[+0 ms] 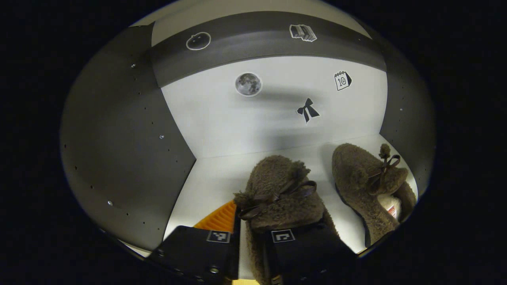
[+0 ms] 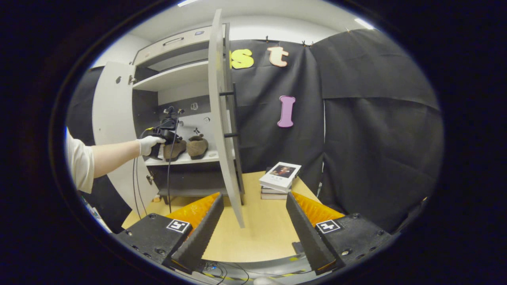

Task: Grab one shoe with the right hand and put it into the shoe cabinet, grab the other shoe with the left hand and put it into the shoe cabinet; then close the right door with the right hand and the left door with the left hand.

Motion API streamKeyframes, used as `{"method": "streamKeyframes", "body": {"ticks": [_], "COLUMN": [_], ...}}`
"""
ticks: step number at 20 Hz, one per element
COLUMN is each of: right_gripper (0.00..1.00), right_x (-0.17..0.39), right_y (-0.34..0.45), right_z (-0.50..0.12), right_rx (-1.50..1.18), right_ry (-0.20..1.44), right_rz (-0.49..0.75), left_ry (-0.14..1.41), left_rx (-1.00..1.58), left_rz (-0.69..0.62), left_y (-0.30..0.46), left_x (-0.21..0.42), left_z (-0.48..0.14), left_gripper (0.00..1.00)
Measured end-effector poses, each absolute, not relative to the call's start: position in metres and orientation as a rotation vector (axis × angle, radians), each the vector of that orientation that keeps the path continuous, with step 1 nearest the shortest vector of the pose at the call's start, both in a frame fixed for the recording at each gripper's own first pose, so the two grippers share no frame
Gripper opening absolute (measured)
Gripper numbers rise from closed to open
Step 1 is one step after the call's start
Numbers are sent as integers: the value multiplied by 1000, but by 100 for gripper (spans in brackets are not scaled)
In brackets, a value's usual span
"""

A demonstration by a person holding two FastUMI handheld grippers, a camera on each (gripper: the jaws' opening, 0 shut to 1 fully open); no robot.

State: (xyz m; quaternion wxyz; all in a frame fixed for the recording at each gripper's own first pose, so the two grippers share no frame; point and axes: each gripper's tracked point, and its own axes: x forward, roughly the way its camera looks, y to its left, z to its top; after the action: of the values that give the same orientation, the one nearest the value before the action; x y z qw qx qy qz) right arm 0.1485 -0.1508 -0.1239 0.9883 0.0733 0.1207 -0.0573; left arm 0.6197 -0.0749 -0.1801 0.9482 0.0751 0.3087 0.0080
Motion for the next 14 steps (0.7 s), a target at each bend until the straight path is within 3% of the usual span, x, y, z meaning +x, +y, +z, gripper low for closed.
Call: {"method": "streamKeyframes", "body": {"ticks": [1, 2, 5, 6, 10, 14], "right_gripper": [100, 100, 100, 100, 100, 100], "right_x": [148, 148, 146, 142, 137, 128], "right_y": [-152, -153, -149, -150, -146, -130], "right_z": [-123, -121, -117, -114, -100, -80], "right_rx": [140, 135, 134, 131, 113, 95], "right_ry": [244, 240, 229, 219, 178, 141], "right_rz": [-118, -126, -125, -124, -105, -74], "left_ry": [631, 618, 563, 548, 484, 322], "left_rx": [142, 136, 144, 139, 124, 131], "left_rz": [-8, -22, 5, 3, -30, -59], "left_y": [-78, -78, -64, -62, -68, -72], "left_x": [614, 611, 600, 593, 552, 490], "left_z": [-178, -172, -155, -148, -123, -72], "left_gripper": [38, 32, 100, 95, 97, 96]}}
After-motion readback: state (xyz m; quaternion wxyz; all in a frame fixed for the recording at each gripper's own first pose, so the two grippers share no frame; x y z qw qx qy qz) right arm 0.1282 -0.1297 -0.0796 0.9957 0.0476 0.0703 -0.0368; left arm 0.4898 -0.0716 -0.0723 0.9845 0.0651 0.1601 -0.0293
